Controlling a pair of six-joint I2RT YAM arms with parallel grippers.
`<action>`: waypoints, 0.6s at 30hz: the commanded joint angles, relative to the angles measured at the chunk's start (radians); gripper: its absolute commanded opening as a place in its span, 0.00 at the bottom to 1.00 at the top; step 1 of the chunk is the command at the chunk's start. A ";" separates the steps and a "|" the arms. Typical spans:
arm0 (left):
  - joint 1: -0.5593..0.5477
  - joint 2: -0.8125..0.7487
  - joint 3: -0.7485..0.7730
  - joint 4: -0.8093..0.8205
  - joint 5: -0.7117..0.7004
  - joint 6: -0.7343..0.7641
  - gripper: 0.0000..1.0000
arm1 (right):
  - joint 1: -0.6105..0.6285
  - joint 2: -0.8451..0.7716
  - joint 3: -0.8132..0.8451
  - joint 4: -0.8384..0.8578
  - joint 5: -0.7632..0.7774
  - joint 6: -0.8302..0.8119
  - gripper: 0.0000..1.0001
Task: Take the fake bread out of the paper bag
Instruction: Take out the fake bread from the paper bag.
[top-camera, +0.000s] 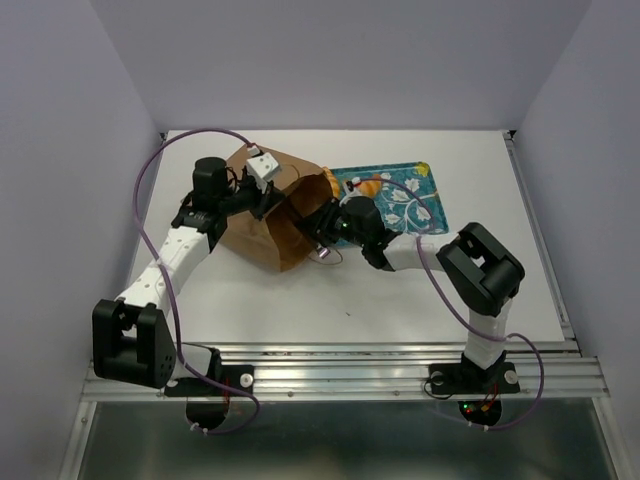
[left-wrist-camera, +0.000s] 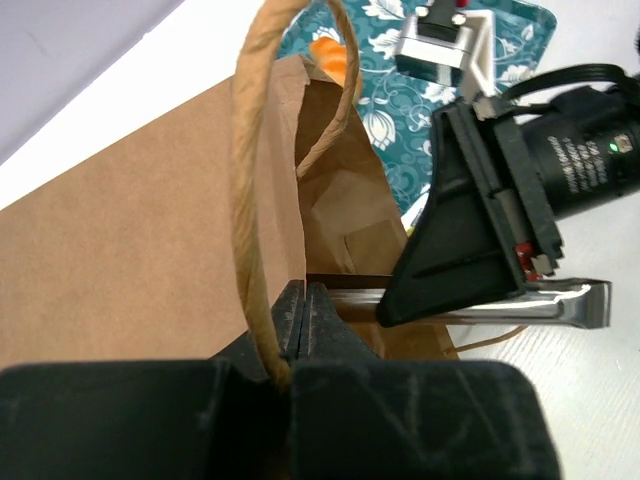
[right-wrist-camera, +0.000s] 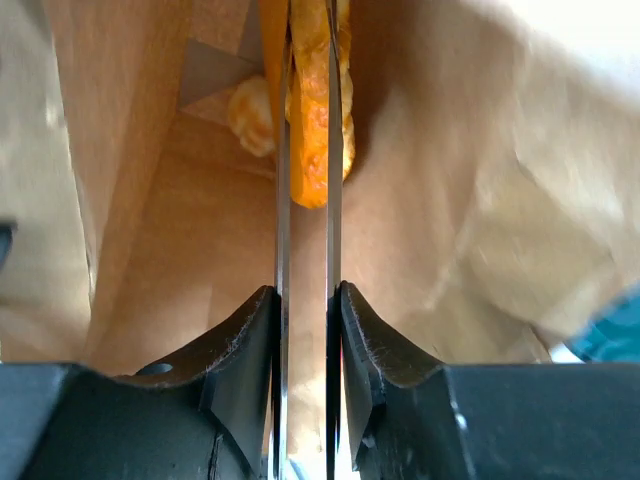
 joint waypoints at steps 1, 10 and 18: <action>0.021 0.003 0.056 0.133 -0.040 -0.089 0.00 | -0.001 -0.078 -0.030 0.089 -0.005 -0.044 0.01; 0.048 0.061 0.112 0.178 -0.049 -0.168 0.00 | -0.001 -0.259 -0.179 0.087 0.044 -0.096 0.01; 0.076 0.084 0.125 0.191 -0.043 -0.195 0.00 | -0.001 -0.449 -0.288 0.054 0.116 -0.142 0.00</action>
